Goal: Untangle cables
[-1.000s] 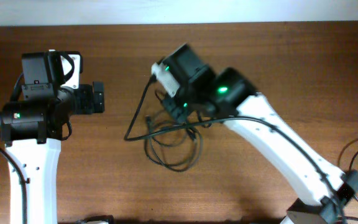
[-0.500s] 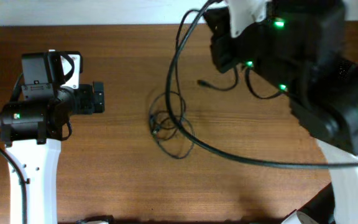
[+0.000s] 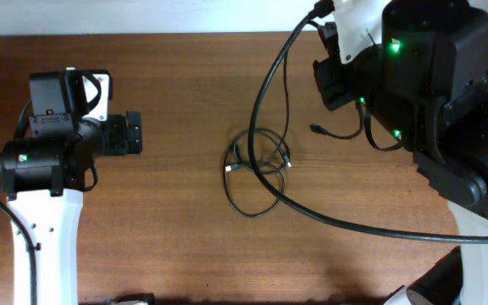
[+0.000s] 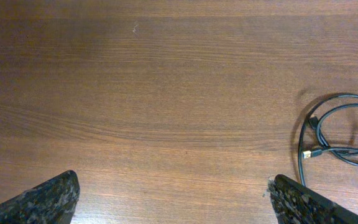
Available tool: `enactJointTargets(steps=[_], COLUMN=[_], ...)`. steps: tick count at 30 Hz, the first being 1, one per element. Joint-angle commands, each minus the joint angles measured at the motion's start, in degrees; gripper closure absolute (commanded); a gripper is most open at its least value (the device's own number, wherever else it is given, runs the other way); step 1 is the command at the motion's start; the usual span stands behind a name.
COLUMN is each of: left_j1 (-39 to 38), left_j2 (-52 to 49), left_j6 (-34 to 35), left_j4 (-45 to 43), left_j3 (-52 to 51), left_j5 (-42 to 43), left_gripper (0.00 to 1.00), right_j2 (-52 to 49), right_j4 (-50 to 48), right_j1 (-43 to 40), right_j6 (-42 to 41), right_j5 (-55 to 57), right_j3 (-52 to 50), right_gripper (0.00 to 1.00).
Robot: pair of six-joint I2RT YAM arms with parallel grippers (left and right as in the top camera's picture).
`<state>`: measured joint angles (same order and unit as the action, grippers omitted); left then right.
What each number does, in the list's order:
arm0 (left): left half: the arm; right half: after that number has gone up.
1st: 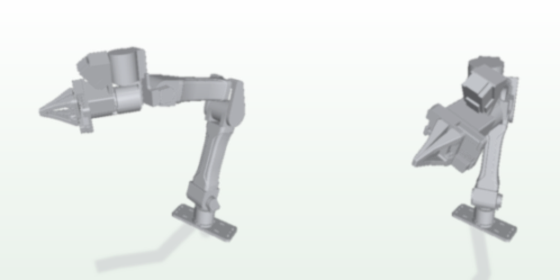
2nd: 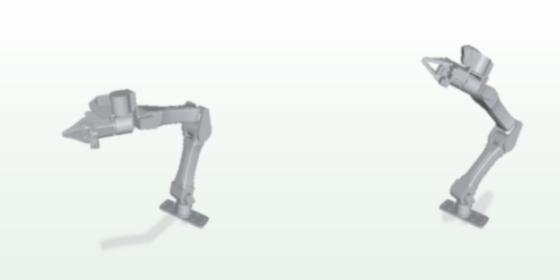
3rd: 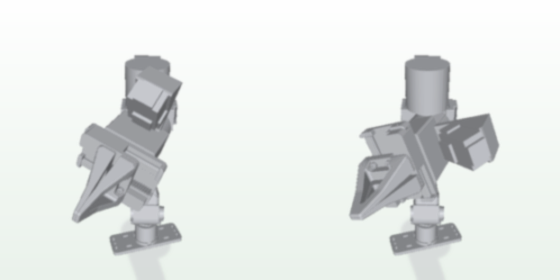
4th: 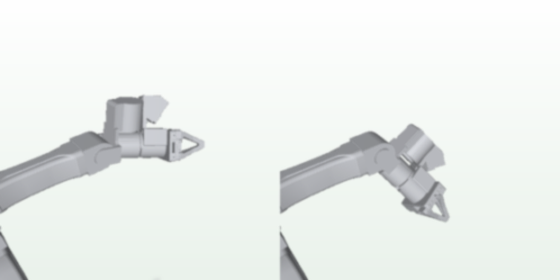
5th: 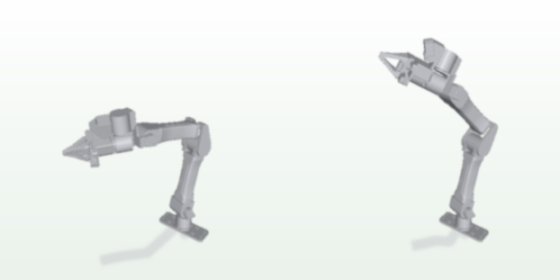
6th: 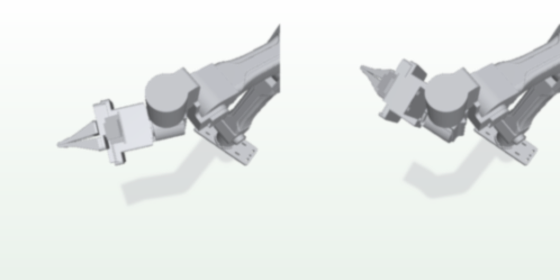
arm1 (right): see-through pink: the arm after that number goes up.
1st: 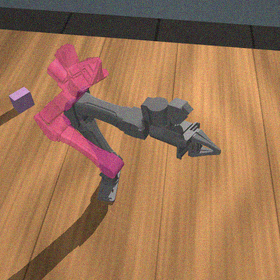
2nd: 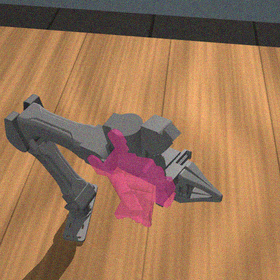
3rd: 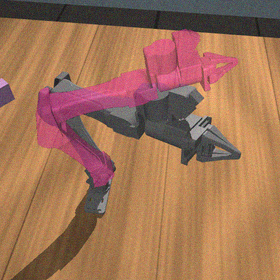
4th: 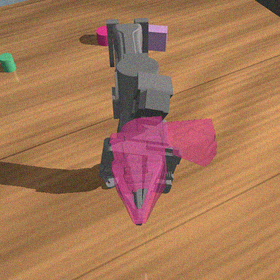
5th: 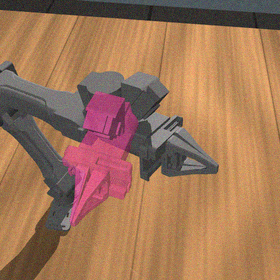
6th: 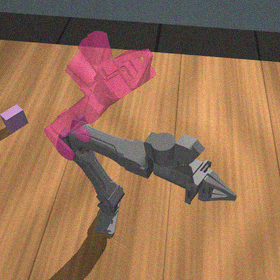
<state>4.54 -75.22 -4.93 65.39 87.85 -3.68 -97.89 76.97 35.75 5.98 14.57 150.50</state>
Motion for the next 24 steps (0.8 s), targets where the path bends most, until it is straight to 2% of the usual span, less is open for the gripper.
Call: enactJointTargets(steps=[1, 3, 4, 5, 7, 8, 9, 12, 16, 21, 24], left_j1=[0.24, 0.24, 0.24, 0.17, -0.63, -2.05, -3.32, -6.36, -9.46, -13.29, -15.32], left_j2=[1.09, 1.09, 1.09, 0.81, -0.59, -2.47, -4.24, -9.77, -20.35, -29.35, -31.93], left_j6=[0.59, 1.46, 2.56, 2.03, -7.76, -17.11, -22.1, -30.4, -45.81, -45.53, -37.51], left_j4=[-0.11, -3.21, -2.23, -2.25, -1.84, -0.55, 0.31, 0.9, 0.04, -13.94, -26.51], left_j3=[0.04, 0.04, 0.04, 0.04, 0.04, 0.04, 0.04, 0.04, 0.04, 0.04, 0.04], left_j5=[-0.22, 0.61, 6.01, 16.9, 34.25, 46.53, 52.37, 57.35, 68.04, 69.29, 69.11], left_gripper=[0.01, 0.01, 0.01, 0.01, 0.01, 0.01, 0.01, 0.01, 0.01, 0.01, 0.01], right_j2=[0.02, 0.02, 0.02, 0.02, 0.02, 0.02, 0.02, 0.37, 2.03, 4.59, 5.29], right_j4=[1.68, 3.08, 3.74, 3.85, 3.69, 3.69, 3.78, 3.41, 2.54, 2.62, 3.76], right_j1=[-0.26, -0.26, -0.26, -0.24, -0.24, -0.24, -0.24, -0.24, -0.24, -0.24, -0.24], right_j6=[0.74, 0.87, 0.85, 0.85, 0.83, 0.85, 0.83, -0.57, -2.21, -2.23, -2.19], right_j5=[1.16, 1.18, 1.16, 1.11, 0.57, -0.83, -1.66, -2.34, -7.39, -14.34, -16.24], right_j3=[0.55, 0.55, 0.52, 0.55, 0.55, 0.55, 0.55, 0.57, 0.59, 0.59, 0.59], right_gripper=[0.96, 0.96, 0.96, 0.96, 0.96, 0.96, 0.96, 0.96, 0.96, 0.96, 0.96])
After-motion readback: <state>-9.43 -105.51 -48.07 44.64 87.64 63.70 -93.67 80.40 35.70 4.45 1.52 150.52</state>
